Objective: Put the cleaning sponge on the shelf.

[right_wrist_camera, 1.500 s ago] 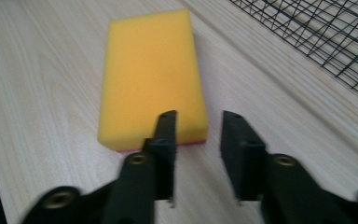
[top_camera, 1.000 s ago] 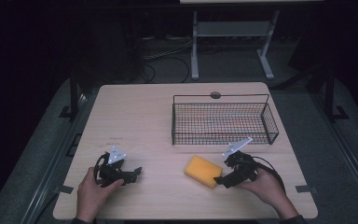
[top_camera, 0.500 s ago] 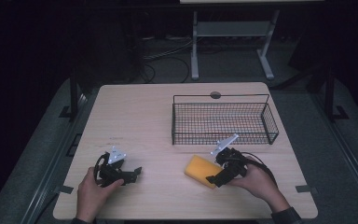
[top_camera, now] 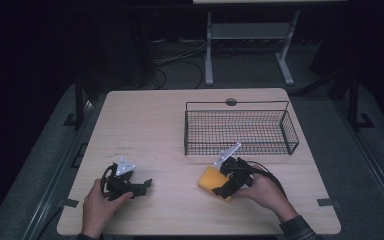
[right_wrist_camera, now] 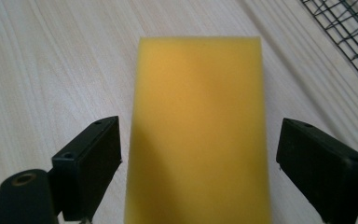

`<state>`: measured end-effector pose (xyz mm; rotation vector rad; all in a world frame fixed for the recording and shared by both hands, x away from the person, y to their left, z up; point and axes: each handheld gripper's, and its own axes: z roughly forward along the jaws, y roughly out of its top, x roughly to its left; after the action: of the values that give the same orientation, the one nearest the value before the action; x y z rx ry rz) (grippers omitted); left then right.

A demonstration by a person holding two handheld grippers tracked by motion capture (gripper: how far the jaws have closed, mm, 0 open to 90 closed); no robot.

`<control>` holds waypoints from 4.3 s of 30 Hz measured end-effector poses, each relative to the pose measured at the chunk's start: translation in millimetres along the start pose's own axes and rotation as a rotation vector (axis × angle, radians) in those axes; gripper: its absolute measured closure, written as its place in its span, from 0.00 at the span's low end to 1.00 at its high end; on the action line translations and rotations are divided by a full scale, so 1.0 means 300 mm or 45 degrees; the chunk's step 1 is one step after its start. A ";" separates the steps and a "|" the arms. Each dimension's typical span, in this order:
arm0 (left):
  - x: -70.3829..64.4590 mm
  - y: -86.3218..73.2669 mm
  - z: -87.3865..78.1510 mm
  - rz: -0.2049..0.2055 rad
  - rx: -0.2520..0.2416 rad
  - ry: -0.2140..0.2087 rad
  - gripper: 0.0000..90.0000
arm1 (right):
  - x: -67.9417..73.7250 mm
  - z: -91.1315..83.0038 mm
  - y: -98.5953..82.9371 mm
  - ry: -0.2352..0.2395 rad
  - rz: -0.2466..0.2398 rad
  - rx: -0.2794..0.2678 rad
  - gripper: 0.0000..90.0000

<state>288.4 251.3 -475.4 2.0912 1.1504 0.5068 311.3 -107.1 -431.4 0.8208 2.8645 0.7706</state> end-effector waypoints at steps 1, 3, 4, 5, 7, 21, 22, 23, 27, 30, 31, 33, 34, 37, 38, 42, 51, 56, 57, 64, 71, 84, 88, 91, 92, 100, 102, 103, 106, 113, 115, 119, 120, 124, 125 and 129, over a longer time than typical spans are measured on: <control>0.000 0.000 0.000 0.000 0.000 0.000 0.14 | 0.001 0.005 0.003 0.000 -0.005 0.004 0.15; 0.001 0.000 0.000 0.004 0.001 0.000 0.14 | 0.001 0.010 0.005 0.001 -0.005 0.006 0.15; 0.000 0.000 0.000 0.002 0.001 0.000 0.14 | 0.001 0.015 0.007 0.003 -0.004 0.006 0.15; 0.000 0.000 0.000 0.002 0.000 0.001 0.14 | 0.000 0.020 0.009 0.002 -0.007 0.011 0.15; 0.000 0.000 0.000 0.002 0.000 0.000 0.14 | -0.001 0.031 0.011 0.001 -0.011 0.015 0.15; 0.001 0.000 0.000 0.003 0.001 0.000 0.14 | 0.003 0.071 0.011 -0.002 -0.034 0.060 0.24; 0.001 0.000 0.000 0.003 0.001 -0.001 0.14 | 0.003 0.070 0.010 -0.004 -0.033 0.058 0.24; 0.001 0.000 0.000 0.003 0.001 -0.001 0.14 | 0.002 0.069 0.010 -0.005 -0.032 0.059 0.25; 0.001 0.000 0.000 0.003 0.001 0.000 0.14 | 0.002 0.065 0.009 -0.002 -0.034 0.058 0.25; 0.000 0.000 0.000 0.003 0.001 0.000 0.14 | 0.001 0.059 0.009 -0.001 -0.029 0.053 0.25; 0.000 0.000 0.000 0.003 0.001 0.000 0.14 | 0.001 0.059 0.009 -0.001 -0.029 0.053 0.25; 0.001 0.000 0.000 0.003 0.001 -0.001 0.14 | 0.000 0.053 0.010 -0.001 -0.026 0.049 0.25; 0.000 0.000 0.000 0.000 -0.001 0.000 0.14 | 0.000 0.045 0.011 0.002 -0.024 0.045 0.25; 0.000 0.000 0.000 0.002 0.000 0.000 0.14 | -0.001 0.037 0.012 -0.004 -0.026 0.036 0.25; 0.000 0.000 0.000 0.003 0.001 0.001 0.14 | 0.000 0.027 0.013 -0.005 -0.025 0.031 0.25; 0.000 0.000 0.000 0.000 -0.002 0.000 0.14 | 0.000 0.009 0.015 -0.010 -0.025 0.022 0.25; 0.000 0.000 0.001 -0.001 -0.003 0.000 0.14 | -0.005 -0.026 0.026 -0.013 -0.021 -0.010 0.25; 0.000 0.000 0.000 -0.001 -0.003 0.000 0.14 | -0.005 -0.051 0.041 -0.020 -0.034 -0.023 0.25; 0.000 0.000 0.000 -0.001 -0.003 0.000 0.14 | -0.005 -0.051 0.041 -0.020 -0.034 -0.023 0.25; 0.000 0.000 0.000 -0.001 -0.002 0.000 0.14 | -0.010 -0.083 0.063 -0.027 -0.040 -0.034 0.25; 0.000 0.000 0.000 -0.001 -0.002 0.000 0.14 | -0.016 -0.109 0.079 -0.028 -0.050 -0.042 0.25; 0.000 0.000 0.000 0.002 -0.002 0.000 0.14 | -0.038 -0.176 0.121 -0.028 -0.067 -0.072 0.25; 0.000 0.000 0.000 0.001 -0.001 0.000 0.14 | -0.050 -0.194 0.137 -0.022 -0.062 -0.085 0.25; 0.000 0.000 0.000 0.001 -0.002 0.000 0.14 | -0.059 -0.201 0.144 -0.027 -0.062 -0.087 0.25; 0.000 0.000 0.000 0.001 -0.002 0.000 0.14 | -0.068 -0.208 0.152 -0.033 -0.059 -0.093 0.25; 0.000 0.000 0.000 0.001 -0.002 0.000 0.14 | -0.101 -0.221 0.194 -0.050 -0.063 -0.095 0.25; 0.000 0.000 0.000 0.002 -0.002 0.000 0.14 | -0.104 -0.221 0.200 -0.051 -0.063 -0.094 0.25; 0.000 0.000 0.000 0.001 -0.002 0.000 0.14 | -0.108 -0.222 0.206 -0.054 -0.067 -0.092 0.25; 0.000 0.000 0.000 0.001 -0.002 0.001 0.14 | -0.115 -0.222 0.224 -0.058 -0.071 -0.087 0.25; 0.000 0.000 0.000 0.002 -0.002 0.001 0.14 | -0.134 -0.220 0.258 -0.066 -0.077 -0.084 0.25; 0.000 0.000 0.000 0.002 -0.002 0.001 0.14 | -0.144 -0.218 0.271 -0.070 -0.077 -0.078 0.25; 0.000 0.000 0.000 0.002 -0.002 0.001 0.14 | -0.156 -0.217 0.286 -0.074 -0.078 -0.075 0.25; 0.000 0.000 0.000 0.002 -0.002 0.001 0.14 | -0.160 -0.217 0.292 -0.078 -0.077 -0.073 0.25; 0.000 0.000 0.000 0.002 -0.002 0.001 0.14 | -0.175 -0.214 0.311 -0.086 -0.083 -0.071 0.25; 0.000 0.000 0.000 0.002 -0.003 0.001 0.14 | -0.178 -0.212 0.317 -0.088 -0.085 -0.067 0.25; 0.000 0.000 0.000 0.002 -0.003 0.001 0.14 | -0.196 -0.203 0.343 -0.093 -0.092 -0.064 0.25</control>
<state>288.5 251.3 -475.5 2.0902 1.1484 0.5089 399.4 -89.1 -333.0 0.7192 2.7819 0.7838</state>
